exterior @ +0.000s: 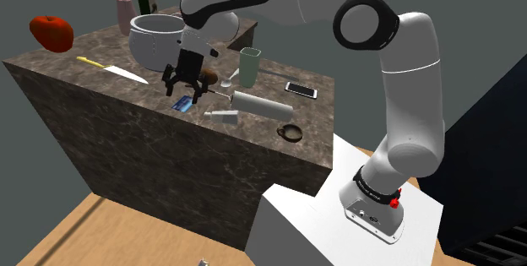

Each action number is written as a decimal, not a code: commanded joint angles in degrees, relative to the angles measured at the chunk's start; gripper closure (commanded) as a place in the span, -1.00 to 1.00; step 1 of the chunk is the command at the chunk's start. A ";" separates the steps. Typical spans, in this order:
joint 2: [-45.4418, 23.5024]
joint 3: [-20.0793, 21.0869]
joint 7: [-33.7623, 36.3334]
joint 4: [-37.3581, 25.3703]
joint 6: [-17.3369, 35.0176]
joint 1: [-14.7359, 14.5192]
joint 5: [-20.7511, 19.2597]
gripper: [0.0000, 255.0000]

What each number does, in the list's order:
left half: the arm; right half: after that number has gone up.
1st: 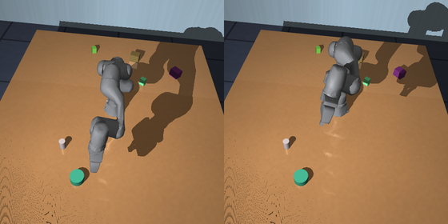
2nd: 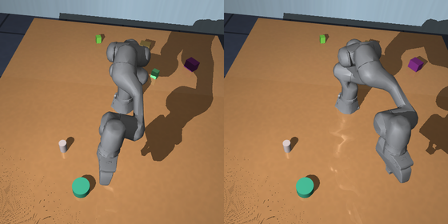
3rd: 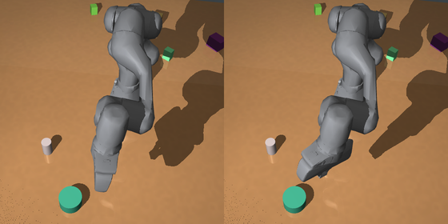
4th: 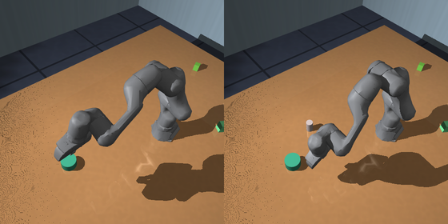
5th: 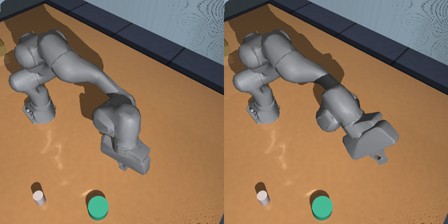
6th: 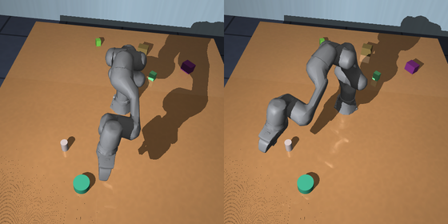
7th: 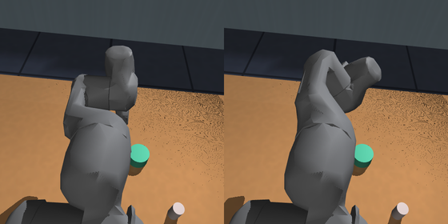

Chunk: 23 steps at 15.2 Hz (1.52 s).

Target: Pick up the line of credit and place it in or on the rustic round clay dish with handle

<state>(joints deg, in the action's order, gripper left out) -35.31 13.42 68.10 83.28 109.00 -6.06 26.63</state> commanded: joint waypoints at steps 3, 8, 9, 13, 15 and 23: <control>-0.61 0.23 -0.11 1.29 2.18 -0.73 0.25 -1.00; -0.61 0.23 -0.11 1.29 2.18 -0.73 0.25 -1.00; -0.61 0.23 -0.11 1.29 2.18 -0.73 0.25 -1.00; -0.61 0.23 -0.10 1.28 2.17 -0.73 0.25 1.00; -0.61 0.23 -0.10 1.27 2.17 -0.73 0.25 1.00; 0.37 0.27 0.69 0.57 0.67 -0.64 0.16 1.00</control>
<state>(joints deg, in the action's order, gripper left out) -35.23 13.67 68.55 84.08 110.16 -6.73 26.82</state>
